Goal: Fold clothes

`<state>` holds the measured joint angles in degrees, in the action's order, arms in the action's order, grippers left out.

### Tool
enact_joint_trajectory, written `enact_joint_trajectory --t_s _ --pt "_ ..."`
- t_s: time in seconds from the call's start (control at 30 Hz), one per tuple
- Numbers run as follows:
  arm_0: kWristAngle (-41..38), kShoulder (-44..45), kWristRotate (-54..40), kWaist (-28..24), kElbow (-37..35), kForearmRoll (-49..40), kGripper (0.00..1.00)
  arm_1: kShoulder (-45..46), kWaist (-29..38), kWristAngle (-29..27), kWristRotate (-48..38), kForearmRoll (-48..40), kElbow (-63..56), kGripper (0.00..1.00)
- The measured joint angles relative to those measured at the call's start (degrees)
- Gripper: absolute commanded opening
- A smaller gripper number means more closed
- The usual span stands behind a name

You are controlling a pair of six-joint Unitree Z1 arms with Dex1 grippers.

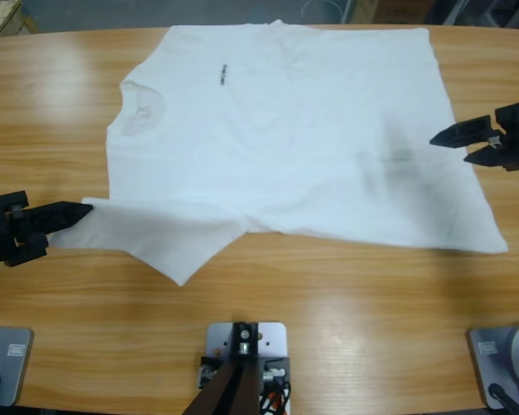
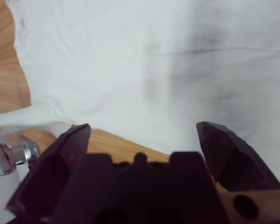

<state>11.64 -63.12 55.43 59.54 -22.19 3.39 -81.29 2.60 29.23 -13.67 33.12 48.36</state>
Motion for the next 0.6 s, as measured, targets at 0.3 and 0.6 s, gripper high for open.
enact_joint_trajectory --t_s 0.3,0.6 --pt "-1.37 -2.59 -0.48 -0.04 -1.76 0.0 0.0 -2.88 -4.36 -2.14 -3.64 1.26 1.77 1.0" --pt "-1.62 -4.37 -1.64 -0.7 -2.8 0.0 0.0 -2.51 -5.47 -11.41 -14.79 -0.35 -1.59 1.0"
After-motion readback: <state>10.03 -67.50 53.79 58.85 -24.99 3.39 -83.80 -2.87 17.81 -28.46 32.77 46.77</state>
